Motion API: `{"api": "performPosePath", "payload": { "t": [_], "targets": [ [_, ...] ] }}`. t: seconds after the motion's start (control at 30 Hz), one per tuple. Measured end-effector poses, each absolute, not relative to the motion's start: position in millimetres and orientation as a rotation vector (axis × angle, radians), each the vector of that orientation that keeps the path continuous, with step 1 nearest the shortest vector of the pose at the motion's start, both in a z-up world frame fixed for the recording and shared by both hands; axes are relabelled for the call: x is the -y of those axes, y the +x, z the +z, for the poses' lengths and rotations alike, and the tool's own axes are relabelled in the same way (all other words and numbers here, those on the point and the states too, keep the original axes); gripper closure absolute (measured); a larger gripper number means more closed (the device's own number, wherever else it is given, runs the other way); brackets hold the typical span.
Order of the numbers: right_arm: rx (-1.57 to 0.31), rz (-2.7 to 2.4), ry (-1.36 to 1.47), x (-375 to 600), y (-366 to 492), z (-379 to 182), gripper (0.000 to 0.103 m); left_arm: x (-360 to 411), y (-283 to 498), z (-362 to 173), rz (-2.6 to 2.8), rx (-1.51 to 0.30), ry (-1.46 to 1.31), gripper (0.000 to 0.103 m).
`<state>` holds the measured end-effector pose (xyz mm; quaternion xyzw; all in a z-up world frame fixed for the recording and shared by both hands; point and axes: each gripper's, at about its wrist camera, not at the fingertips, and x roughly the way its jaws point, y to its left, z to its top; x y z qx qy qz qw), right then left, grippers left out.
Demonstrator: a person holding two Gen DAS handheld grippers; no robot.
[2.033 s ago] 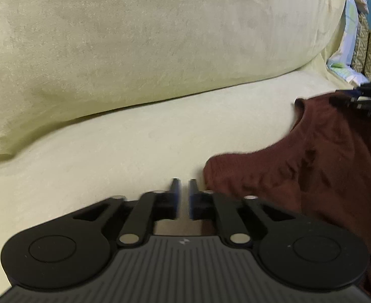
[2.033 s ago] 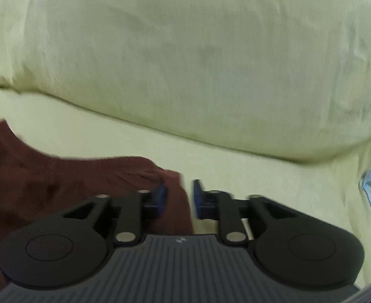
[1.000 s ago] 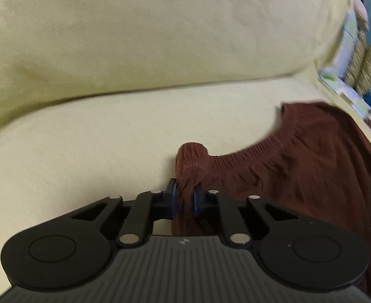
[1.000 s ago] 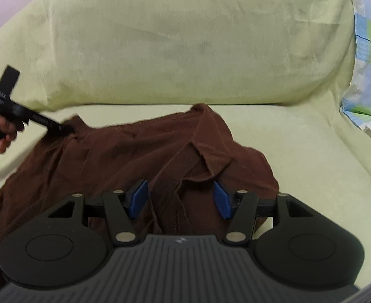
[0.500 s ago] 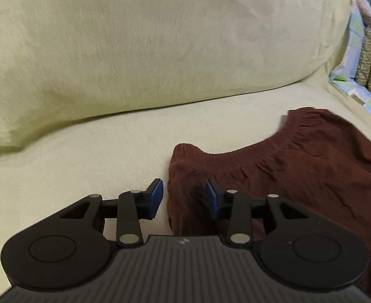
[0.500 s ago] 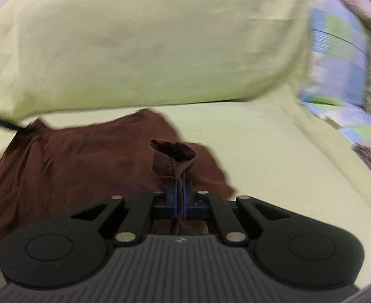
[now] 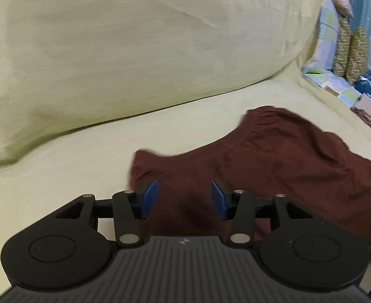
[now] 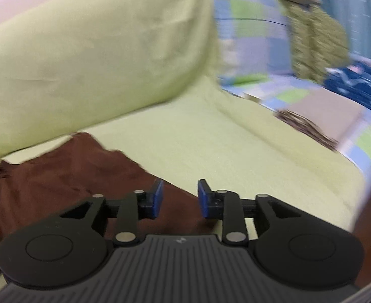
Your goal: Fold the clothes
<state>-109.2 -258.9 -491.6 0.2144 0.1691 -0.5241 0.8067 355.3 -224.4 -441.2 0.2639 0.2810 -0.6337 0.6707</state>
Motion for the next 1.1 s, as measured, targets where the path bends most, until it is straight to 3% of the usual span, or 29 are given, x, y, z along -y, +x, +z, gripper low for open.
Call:
{"api": "performPosePath", "payload": {
  "t": [0.3,0.43,0.67,0.7,0.77,0.83,0.9,1.0,1.03,1.1],
  "targets": [
    [-0.459,-0.852,0.416,345.3,-41.2,-507.5,0.068,357.0,309.0,-457.7,-1.653,-0.671,0.699,0.048],
    [-0.491,-0.748,0.398,376.2,-21.0,-516.4,0.065,424.4,293.8,-488.2,-1.677,-0.675,0.8,0.046],
    [-0.588,-0.657,0.366,394.9,-9.8,-535.1,0.065,456.5,271.4,-523.2,-1.686,-0.6,1.006,0.046],
    [-0.597,-0.648,0.356,395.6,-8.6,-537.5,0.065,454.4,267.8,-523.0,-1.686,-0.581,1.018,0.046],
    [-0.608,-0.637,0.339,392.9,-9.5,-542.6,0.065,453.0,264.6,-521.8,-1.702,-0.599,1.029,0.06],
    [-0.606,-0.629,0.34,391.5,-10.1,-542.9,0.065,447.6,257.6,-520.8,-1.719,-0.58,1.063,0.062],
    [-0.613,-0.613,0.341,389.7,-12.3,-540.7,0.072,444.1,252.6,-520.6,-1.72,-0.544,1.083,0.065],
    [-0.613,-0.598,0.356,391.2,-15.5,-539.2,0.096,437.7,249.6,-516.3,-1.696,-0.482,1.043,0.067],
    [-0.611,-0.598,0.359,392.6,-16.6,-538.3,0.096,438.3,251.5,-514.0,-1.682,-0.474,1.018,0.079],
    [-0.584,-0.63,0.33,397.0,-19.2,-533.4,0.097,439.6,255.6,-509.4,-1.653,-0.459,0.967,0.079]
  ]
}}
